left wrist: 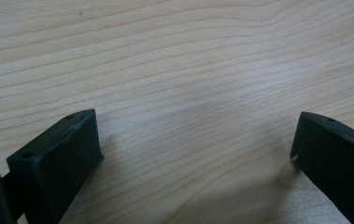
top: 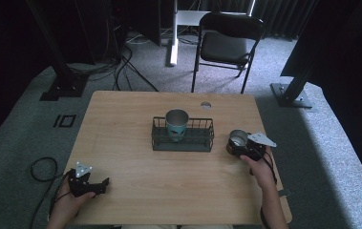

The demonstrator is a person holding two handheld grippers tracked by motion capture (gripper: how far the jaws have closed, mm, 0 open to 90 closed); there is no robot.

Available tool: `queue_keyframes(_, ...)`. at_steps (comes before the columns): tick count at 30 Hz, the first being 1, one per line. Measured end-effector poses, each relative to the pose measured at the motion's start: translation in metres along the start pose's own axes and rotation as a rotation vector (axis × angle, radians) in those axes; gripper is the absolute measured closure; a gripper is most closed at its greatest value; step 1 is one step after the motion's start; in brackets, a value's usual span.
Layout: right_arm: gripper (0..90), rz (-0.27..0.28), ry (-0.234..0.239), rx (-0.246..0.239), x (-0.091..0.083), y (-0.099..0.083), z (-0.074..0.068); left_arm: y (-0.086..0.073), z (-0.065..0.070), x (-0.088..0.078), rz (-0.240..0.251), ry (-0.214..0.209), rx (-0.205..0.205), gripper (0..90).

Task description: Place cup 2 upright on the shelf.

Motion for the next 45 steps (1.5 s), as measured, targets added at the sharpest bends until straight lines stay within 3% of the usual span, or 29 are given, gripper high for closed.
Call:
queue_keyframes(11, 13.2, -0.016, -0.014, -0.025, -0.002, 0.004, 0.003, 0.000, 0.000, 0.000, 0.000, 0.000, 0.000, 2.2)
queue_keyframes(22, 13.2, -0.014, -0.021, -0.003, -0.011, 0.018, 0.006, 0.000, 0.000, 0.000, 0.000, 0.000, 0.000, 2.1)
queue_keyframes(35, 13.3, 0.009, -0.006, -0.014, -0.021, 0.044, 0.002, 0.000, 0.000, 0.000, 0.000, 0.000, 0.001, 2.1)
queue_keyframes(45, 13.3, 0.050, -0.003, -0.031, -0.028, 0.075, -0.002, 0.000, 0.000, 0.000, 0.000, 0.000, 0.000, 2.2)
Point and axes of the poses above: each handheld gripper's, and its own axes: x roughly forward along the jaws, y roughly out of its top, z roughly to its right, the point moved 7 cm from there along x, roughly forward along the jaws, and after that the axes turned 6 degrees about -x, right-handed, at the moved point
